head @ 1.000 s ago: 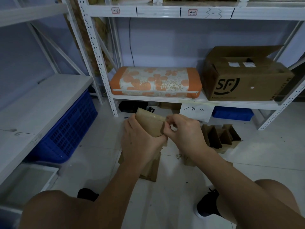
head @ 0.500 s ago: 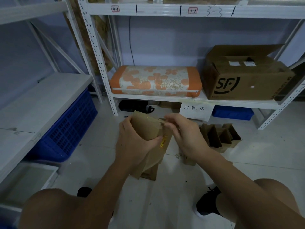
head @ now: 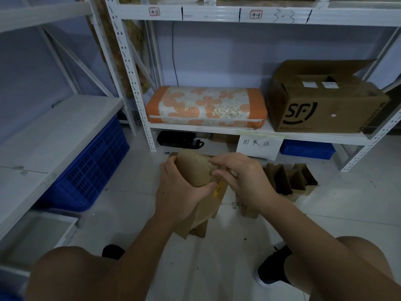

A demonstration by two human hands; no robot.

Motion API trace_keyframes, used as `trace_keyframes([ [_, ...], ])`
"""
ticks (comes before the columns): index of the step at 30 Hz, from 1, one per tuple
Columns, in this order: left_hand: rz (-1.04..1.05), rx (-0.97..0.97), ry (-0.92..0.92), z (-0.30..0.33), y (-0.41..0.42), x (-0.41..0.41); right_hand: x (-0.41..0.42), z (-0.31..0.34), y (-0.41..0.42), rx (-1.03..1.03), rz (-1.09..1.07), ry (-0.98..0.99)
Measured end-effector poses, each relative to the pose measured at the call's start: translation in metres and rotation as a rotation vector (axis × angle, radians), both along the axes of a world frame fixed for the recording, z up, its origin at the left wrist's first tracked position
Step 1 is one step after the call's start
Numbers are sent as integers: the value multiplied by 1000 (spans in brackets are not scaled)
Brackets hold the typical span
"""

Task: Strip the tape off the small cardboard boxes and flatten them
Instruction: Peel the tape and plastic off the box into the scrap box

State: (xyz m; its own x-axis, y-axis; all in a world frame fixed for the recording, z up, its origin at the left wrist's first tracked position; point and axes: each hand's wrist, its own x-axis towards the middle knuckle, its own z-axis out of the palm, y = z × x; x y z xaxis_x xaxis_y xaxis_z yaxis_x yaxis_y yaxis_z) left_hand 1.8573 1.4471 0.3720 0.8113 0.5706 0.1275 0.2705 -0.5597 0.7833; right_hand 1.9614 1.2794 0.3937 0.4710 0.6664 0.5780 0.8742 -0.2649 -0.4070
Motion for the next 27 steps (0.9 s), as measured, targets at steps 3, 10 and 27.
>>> trace_keyframes([
  [3,27,20,-10,-1,-4,1,-4,-3,3,4,-65,23],
  [10,50,92,13,-2,-5,2,-10,-9,6,39,-119,68],
  [27,44,216,-24,-6,-5,0,-12,-5,1,-30,-67,10],
])
